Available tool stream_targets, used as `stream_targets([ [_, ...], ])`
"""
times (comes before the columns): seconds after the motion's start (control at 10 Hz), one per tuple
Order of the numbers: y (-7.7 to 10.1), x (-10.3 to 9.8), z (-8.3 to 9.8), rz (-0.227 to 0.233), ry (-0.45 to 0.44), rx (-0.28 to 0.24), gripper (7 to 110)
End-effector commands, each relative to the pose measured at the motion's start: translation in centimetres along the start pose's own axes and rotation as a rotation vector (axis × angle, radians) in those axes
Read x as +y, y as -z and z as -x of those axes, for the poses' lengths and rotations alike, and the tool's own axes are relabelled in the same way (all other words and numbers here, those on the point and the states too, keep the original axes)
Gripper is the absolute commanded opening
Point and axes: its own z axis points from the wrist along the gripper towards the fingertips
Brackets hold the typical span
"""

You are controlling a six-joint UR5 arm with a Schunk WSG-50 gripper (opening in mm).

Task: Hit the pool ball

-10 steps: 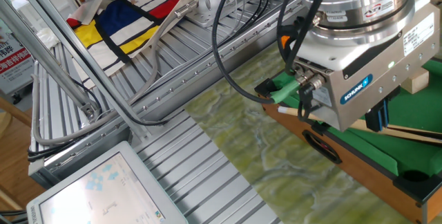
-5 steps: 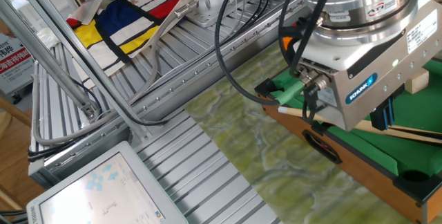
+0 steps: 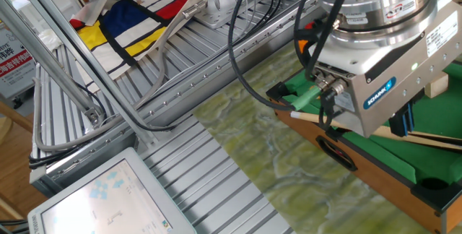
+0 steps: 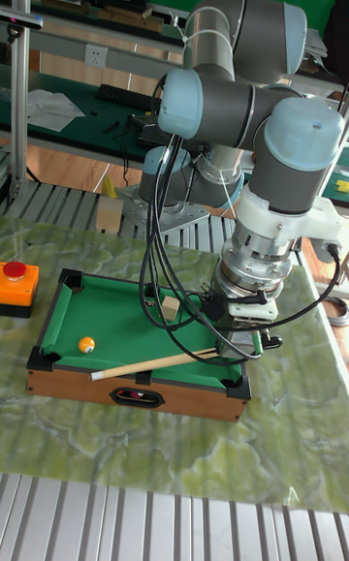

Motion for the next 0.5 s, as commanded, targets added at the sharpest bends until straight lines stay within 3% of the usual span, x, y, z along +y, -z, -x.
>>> stream_targets([
  [0.0, 0.0, 1.6, 0.2, -0.006, 0.006, 0.002, 7],
  [0.4, -0.1, 4.0, -0.9, -0.035, -0.010, 0.017, 7],
])
